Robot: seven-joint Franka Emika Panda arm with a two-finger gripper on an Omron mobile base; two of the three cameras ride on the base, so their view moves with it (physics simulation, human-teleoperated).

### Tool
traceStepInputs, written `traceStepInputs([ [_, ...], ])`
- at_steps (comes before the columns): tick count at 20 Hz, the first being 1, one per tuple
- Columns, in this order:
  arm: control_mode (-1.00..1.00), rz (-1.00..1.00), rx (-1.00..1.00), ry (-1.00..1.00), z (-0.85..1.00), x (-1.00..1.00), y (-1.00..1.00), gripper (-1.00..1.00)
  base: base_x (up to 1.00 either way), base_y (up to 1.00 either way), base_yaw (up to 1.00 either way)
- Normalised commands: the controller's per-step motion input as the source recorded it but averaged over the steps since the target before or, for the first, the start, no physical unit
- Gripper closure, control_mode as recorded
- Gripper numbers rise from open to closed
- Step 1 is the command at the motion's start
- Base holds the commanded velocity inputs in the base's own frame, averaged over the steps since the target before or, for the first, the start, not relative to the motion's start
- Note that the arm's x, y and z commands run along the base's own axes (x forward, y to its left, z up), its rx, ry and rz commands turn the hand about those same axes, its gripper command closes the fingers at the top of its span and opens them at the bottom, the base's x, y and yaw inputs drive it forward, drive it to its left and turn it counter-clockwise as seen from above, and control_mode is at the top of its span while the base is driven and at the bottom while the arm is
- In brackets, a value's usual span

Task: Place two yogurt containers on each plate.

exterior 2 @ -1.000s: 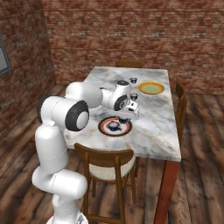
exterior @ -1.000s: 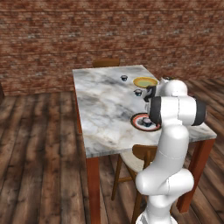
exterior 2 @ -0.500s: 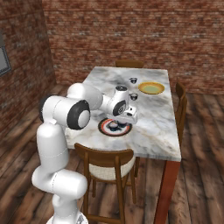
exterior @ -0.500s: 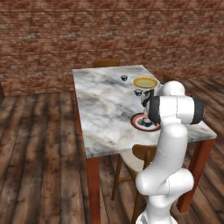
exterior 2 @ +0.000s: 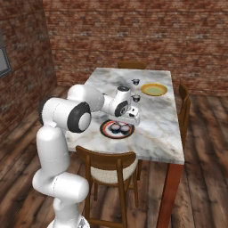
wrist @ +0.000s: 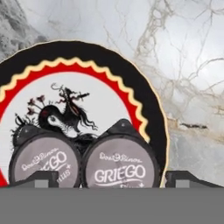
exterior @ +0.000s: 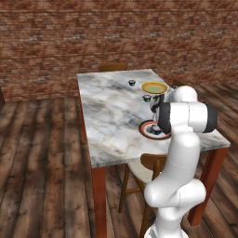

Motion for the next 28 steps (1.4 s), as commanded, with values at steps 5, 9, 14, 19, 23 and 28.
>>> traceStepInputs([
  [5, -1.0, 0.0, 0.0, 0.0, 0.28, -0.1, 0.29, -1.0, 0.0, 0.0, 0.0],
  [9, -1.0, 0.0, 0.0, -0.01, 0.07, -0.84, 0.4, -1.0, 0.0, 0.0, 0.0],
  [14, -1.0, 0.04, -0.03, -0.08, 0.0, -1.0, 0.38, -1.0, 0.0, 0.0, 0.0],
  [19, 1.0, 0.04, -0.08, 0.0, -0.04, -0.8, 0.33, -1.0, -0.2, 0.0, 0.02],
  [23, 1.0, 0.0, 0.0, 0.0, 0.0, 0.0, 0.0, -1.0, -1.0, -0.34, 0.04],
  [28, 1.0, 0.0, 0.0, 0.0, 0.0, 0.0, 0.0, -1.0, -0.71, -0.97, 0.0],
])
